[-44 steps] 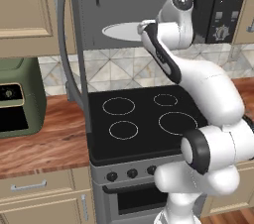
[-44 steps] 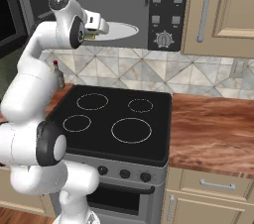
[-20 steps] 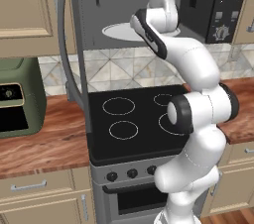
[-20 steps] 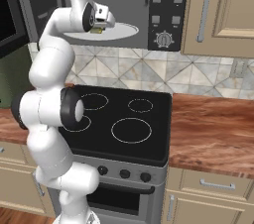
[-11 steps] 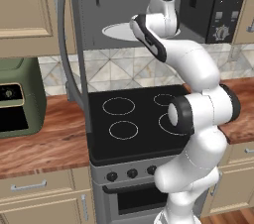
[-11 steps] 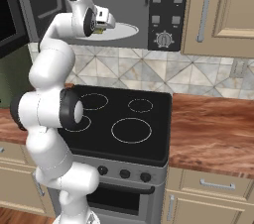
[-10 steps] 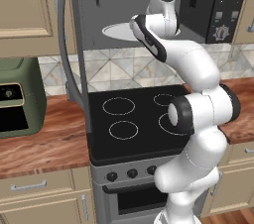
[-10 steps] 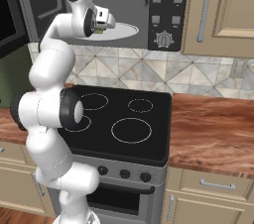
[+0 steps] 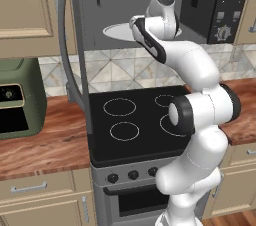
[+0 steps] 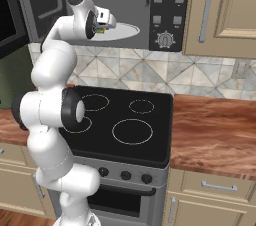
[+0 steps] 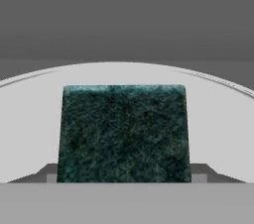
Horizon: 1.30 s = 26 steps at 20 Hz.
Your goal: Place the sponge inside the microwave to prepare for sanitizing.
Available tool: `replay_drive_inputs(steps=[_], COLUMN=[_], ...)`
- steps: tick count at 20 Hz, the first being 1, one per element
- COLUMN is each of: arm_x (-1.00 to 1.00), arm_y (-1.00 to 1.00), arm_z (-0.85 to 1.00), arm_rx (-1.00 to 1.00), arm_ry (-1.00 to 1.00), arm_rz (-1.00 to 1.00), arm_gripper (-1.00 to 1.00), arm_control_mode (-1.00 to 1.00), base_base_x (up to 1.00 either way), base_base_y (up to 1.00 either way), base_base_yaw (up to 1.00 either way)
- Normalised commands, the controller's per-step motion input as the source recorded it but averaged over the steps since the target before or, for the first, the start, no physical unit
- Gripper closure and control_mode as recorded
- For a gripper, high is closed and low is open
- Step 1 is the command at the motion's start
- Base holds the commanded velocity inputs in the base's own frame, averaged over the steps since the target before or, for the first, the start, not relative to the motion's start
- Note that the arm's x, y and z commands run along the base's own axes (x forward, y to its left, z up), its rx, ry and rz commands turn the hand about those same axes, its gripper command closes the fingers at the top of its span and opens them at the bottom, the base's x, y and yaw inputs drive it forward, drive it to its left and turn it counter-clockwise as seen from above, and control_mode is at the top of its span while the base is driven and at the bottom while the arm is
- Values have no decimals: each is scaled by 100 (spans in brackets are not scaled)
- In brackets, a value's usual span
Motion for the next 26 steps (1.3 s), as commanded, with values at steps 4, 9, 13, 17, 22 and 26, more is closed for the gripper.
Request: replay_drive_inputs(steps=[4, 9, 13, 17, 22, 26], arm_x=[0, 0, 0, -20, -42, -52], arm_y=[0, 0, 0, 0, -1, -2], arm_z=[7, 39, 55, 23, 0, 0], arm_rx=[0, 0, 1, 0, 0, 0], arm_ry=[3, 2, 0, 0, -6, -16], arm_rz=[0, 0, 0, 0, 0, 0], arm_gripper=[-100, -100, -100, -100, -100, -100], arm_control_mode=[-100, -100, -100, -100, -100, -100], base_base_x=[0, 0, 0, 0, 0, 0], base_base_y=[0, 0, 0, 0, 0, 0], base_base_yaw=[0, 0, 0, 0, 0, 0])
